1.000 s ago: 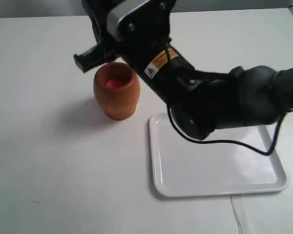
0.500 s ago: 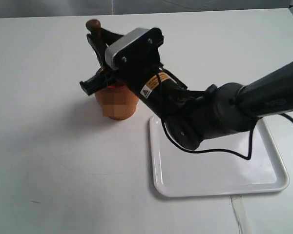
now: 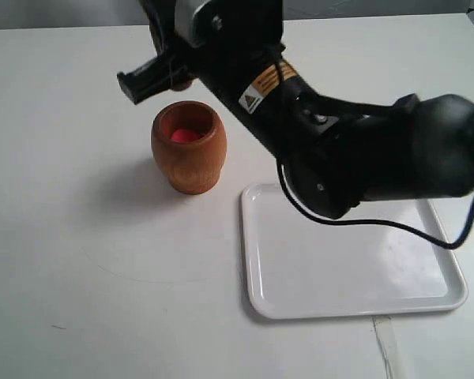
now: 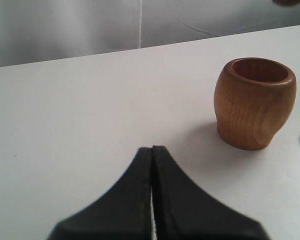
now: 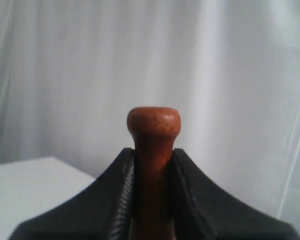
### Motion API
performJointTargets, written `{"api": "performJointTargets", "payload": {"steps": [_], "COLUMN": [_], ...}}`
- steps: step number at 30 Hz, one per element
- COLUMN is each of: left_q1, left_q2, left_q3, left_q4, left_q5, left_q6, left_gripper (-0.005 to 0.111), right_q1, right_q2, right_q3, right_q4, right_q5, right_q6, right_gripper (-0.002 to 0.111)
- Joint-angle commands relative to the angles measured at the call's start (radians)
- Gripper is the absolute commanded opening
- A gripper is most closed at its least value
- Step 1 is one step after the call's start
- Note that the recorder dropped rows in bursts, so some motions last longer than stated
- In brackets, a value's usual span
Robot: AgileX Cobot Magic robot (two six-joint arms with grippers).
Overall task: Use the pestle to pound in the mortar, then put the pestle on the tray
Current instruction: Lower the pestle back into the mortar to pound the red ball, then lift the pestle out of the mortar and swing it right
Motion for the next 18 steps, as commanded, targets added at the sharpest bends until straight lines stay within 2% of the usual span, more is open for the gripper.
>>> {"api": "performJointTargets", "payload": {"steps": [1,5,10,13,18], "left_q1": [-0.008,-0.008,-0.008,-0.008,-0.008], "left_q2": [-0.001,-0.001,-0.001,-0.001,-0.001], "left_q3": [0.001,0.001,0.001,0.001,0.001], "left_q4": [-0.007,-0.007,-0.007,-0.007,-0.007], "left_q5": [-0.003,-0.003,-0.003,-0.003,-0.003], "left_q6": [-0.008,-0.008,-0.008,-0.008,-0.008], "left_gripper": [0.0,0.0,0.0,0.0,0.0], "right_q1": [0.0,0.0,0.0,0.0,0.0], "right_q2": [0.136,0.241,0.266,0.222,0.048], "right_q3": [0.003,0.003,0.003,0.003,0.003], "right_q4": [0.003,0.068,0.077,0.075,0.07], "right_q5": [0.026,0.026,-0.033,-0.132,-0.103], "right_q6": [-0.005,-0.004,-0.004,-0.004,-0.054], "right_gripper": [0.0,0.0,0.0,0.0,0.0]}}
